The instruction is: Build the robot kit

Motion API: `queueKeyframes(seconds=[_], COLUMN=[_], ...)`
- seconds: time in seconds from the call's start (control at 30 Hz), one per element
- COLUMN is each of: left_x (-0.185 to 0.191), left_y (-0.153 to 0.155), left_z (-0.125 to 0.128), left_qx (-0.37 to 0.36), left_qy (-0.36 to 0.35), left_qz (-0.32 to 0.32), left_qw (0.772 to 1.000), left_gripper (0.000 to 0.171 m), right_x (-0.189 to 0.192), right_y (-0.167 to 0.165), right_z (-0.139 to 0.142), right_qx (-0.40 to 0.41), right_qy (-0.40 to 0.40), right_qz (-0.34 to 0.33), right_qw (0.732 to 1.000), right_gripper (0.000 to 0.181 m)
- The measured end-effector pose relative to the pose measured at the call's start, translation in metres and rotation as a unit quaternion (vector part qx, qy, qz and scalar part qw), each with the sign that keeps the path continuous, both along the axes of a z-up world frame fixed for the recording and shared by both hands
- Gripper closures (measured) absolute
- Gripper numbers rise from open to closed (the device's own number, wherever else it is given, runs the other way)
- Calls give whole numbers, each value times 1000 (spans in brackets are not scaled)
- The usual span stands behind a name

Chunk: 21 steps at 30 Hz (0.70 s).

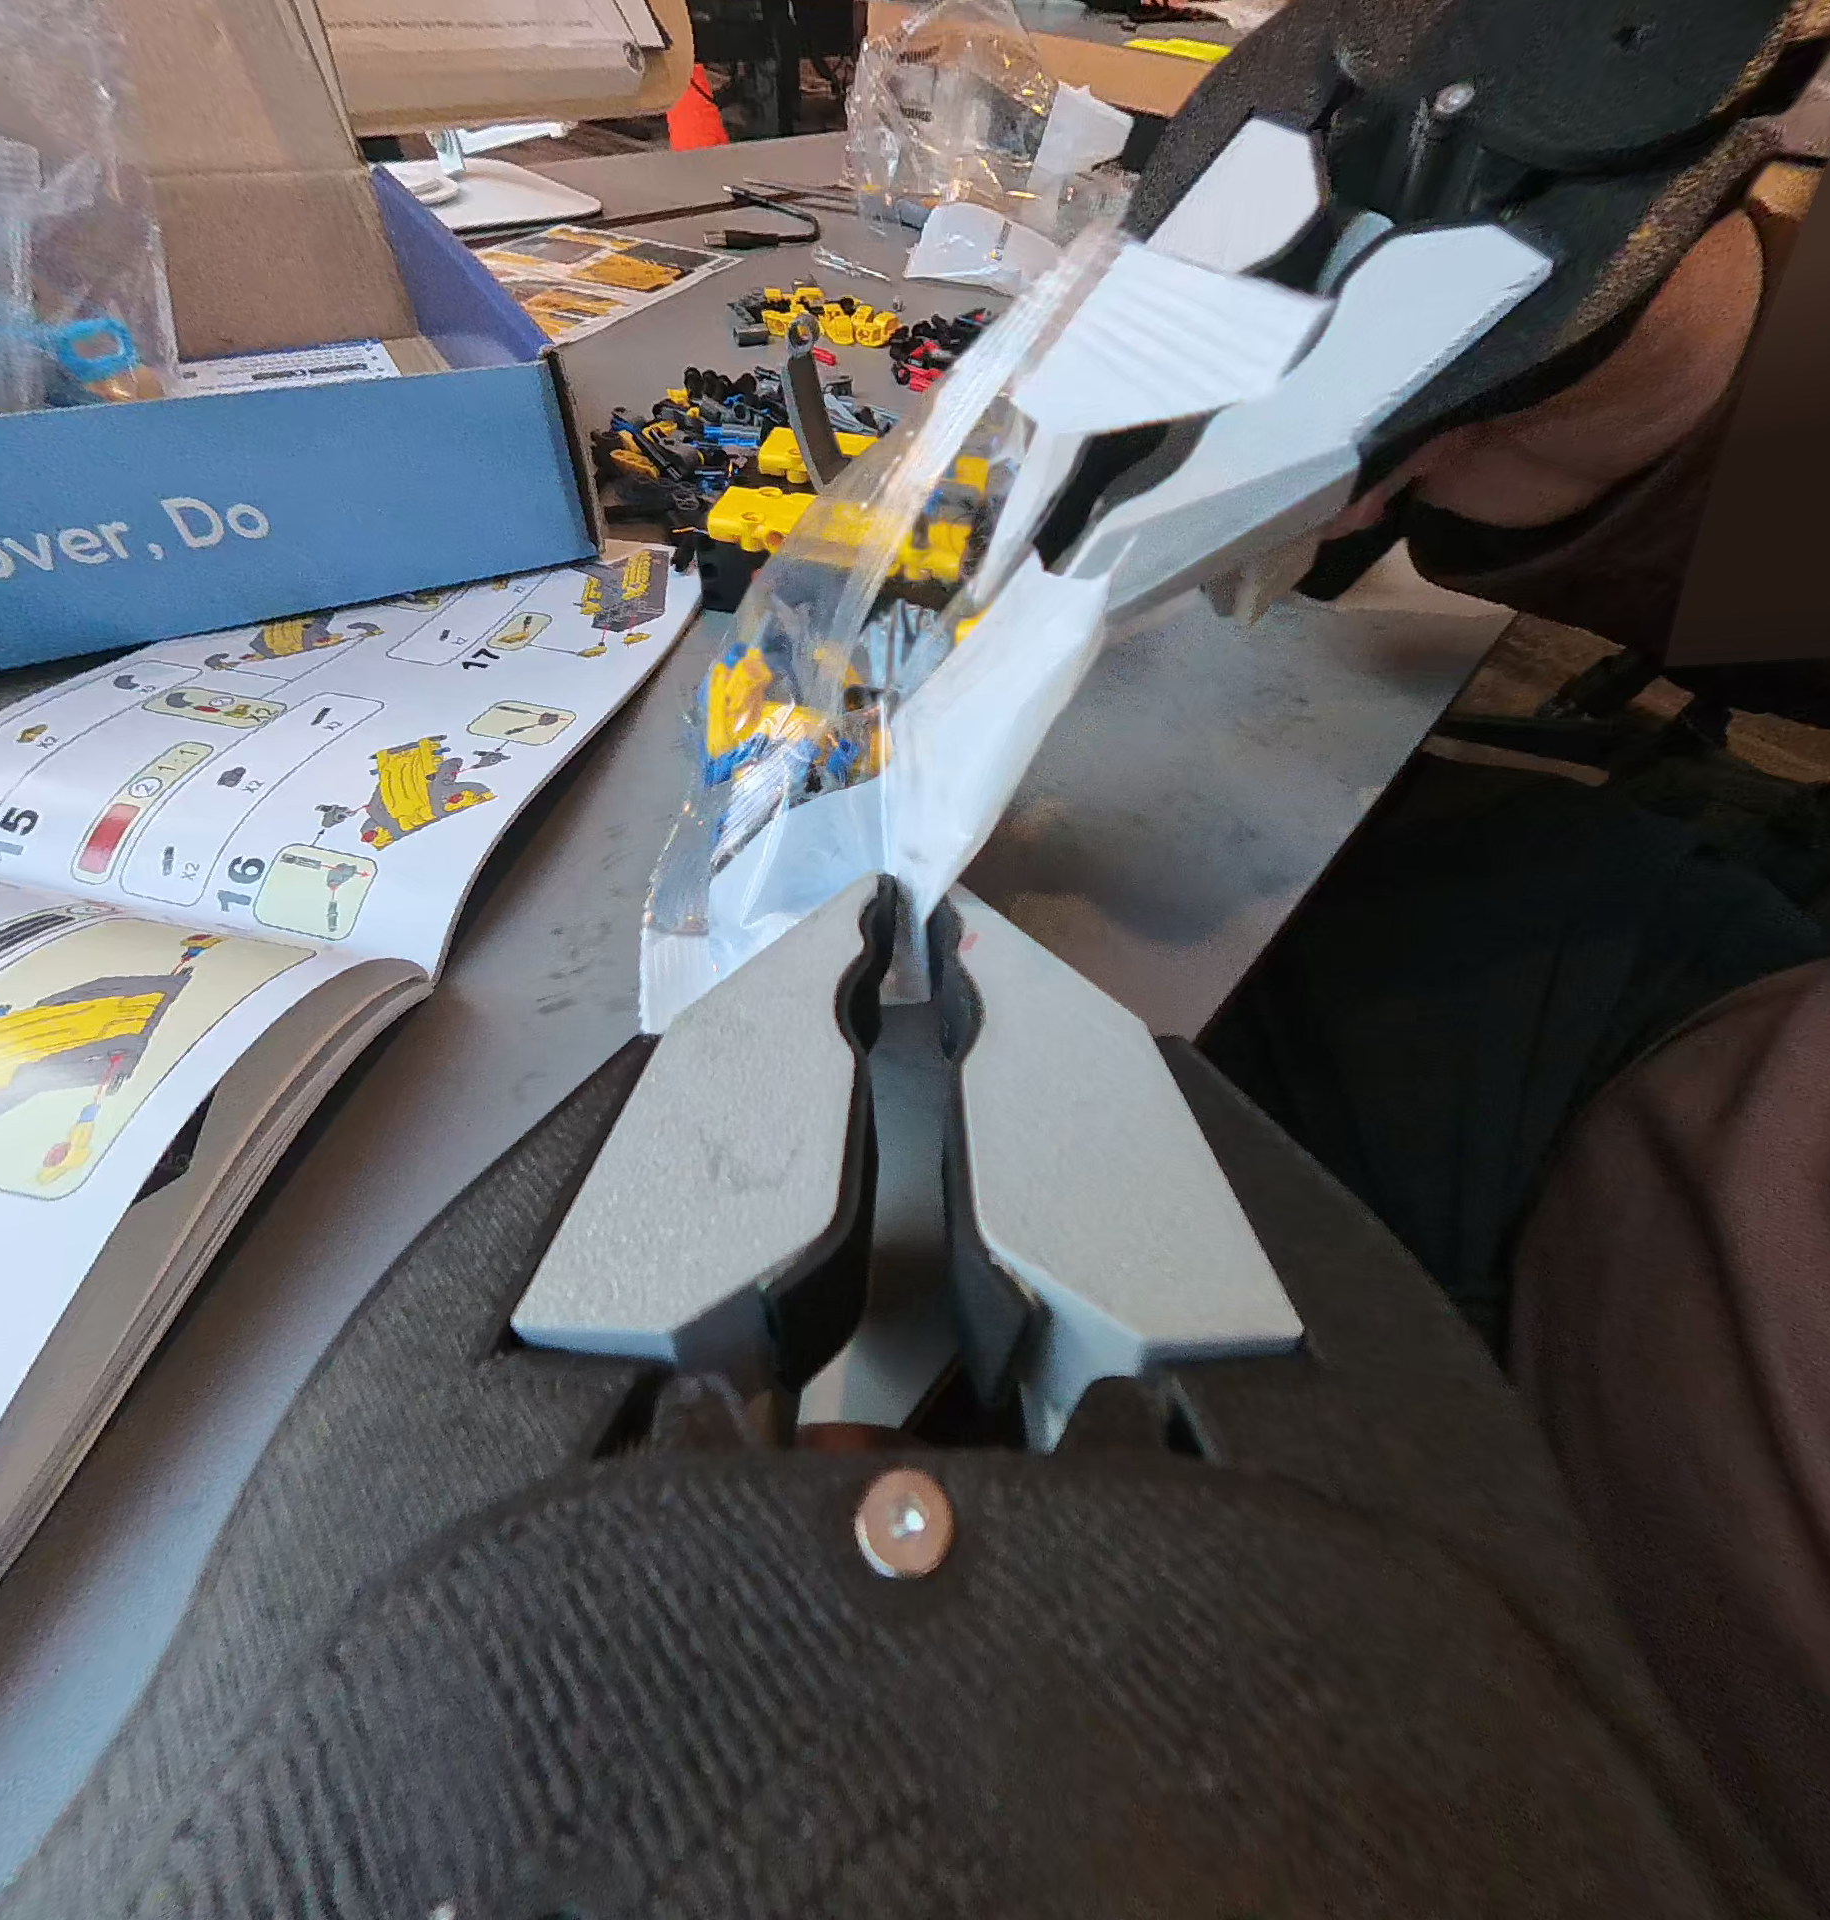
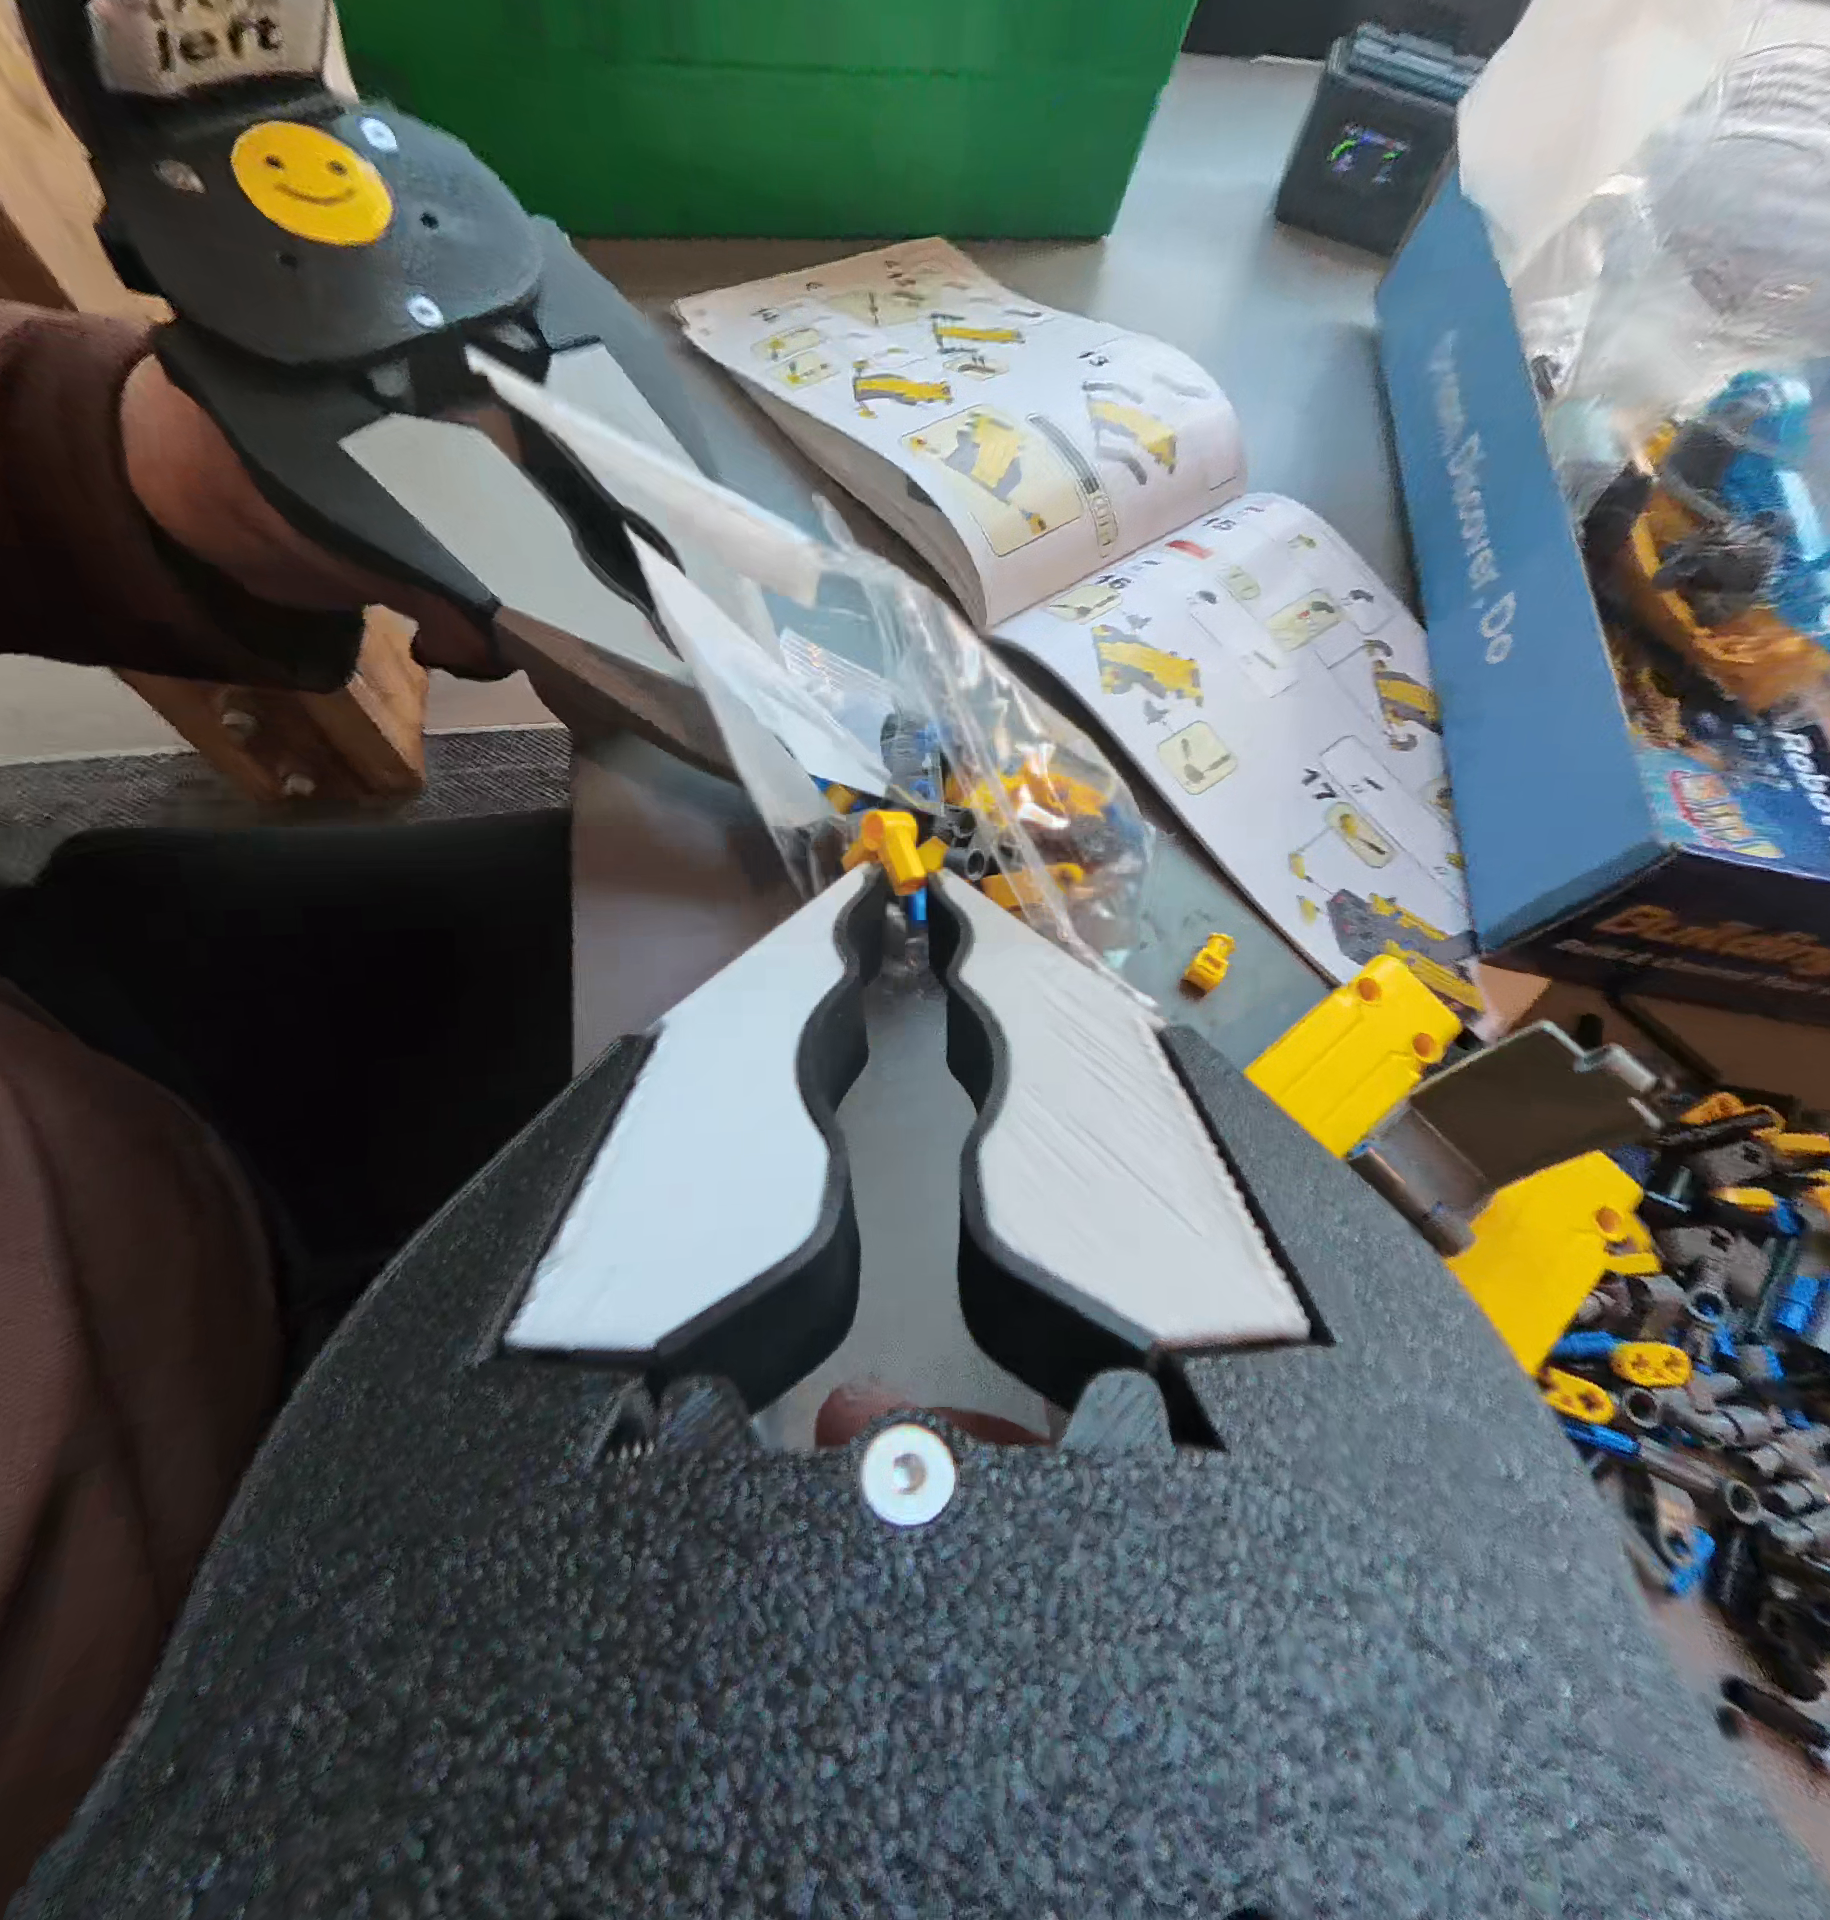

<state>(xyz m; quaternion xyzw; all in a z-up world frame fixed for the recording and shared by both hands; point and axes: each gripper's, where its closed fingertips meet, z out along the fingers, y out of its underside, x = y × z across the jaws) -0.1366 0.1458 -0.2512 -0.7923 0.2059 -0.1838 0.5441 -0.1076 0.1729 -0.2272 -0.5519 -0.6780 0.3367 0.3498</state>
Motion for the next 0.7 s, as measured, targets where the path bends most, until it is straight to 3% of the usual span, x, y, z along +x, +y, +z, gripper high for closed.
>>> queueKeyframes(seconds=[0.23, 0.4, 0.57, 0.7], left_x=[-1, -3, -3, -2], left_y=[1, 2, 1, 0], left_z=[4, 4, 4, 3], left_qx=[8, 18, 19, 22], left_qy=[-10, 1, -2, 8], left_qz=[7, 16, 14, 12], left_qw=[1000, 1000, 1000, 1000], left_gripper=[165, 171, 171, 171], right_x=[-9, -6, 17, 60], right_y=[-16, -2, 5, 25], right_z=[3, 19, 40, 70], right_qx=[-87, -120, -132, -124], right_qy=[13, 40, 73, 120], right_qz=[6, -19, -45, -91], right_qw=[996, 992, 988, 981], right_gripper=[175, 175, 175, 175])
